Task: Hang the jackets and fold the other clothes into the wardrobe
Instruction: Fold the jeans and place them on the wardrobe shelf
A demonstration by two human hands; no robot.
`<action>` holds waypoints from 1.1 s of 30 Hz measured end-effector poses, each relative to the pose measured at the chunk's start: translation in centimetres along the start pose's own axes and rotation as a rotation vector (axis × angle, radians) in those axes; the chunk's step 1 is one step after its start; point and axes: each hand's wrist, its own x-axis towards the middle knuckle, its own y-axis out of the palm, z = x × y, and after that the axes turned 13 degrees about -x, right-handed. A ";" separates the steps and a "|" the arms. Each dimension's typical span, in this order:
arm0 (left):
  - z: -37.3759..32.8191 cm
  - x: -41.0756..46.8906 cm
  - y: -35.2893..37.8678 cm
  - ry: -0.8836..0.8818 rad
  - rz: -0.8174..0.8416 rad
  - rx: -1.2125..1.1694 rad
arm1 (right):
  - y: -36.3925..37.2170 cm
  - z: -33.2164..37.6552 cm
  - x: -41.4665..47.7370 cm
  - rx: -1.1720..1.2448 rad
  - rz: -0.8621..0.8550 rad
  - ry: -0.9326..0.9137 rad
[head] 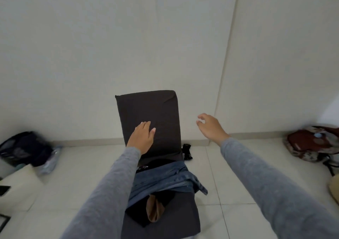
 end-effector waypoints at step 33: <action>20.7 20.9 42.7 -0.140 0.741 0.237 | 44.0 -28.9 15.8 0.558 0.224 1.373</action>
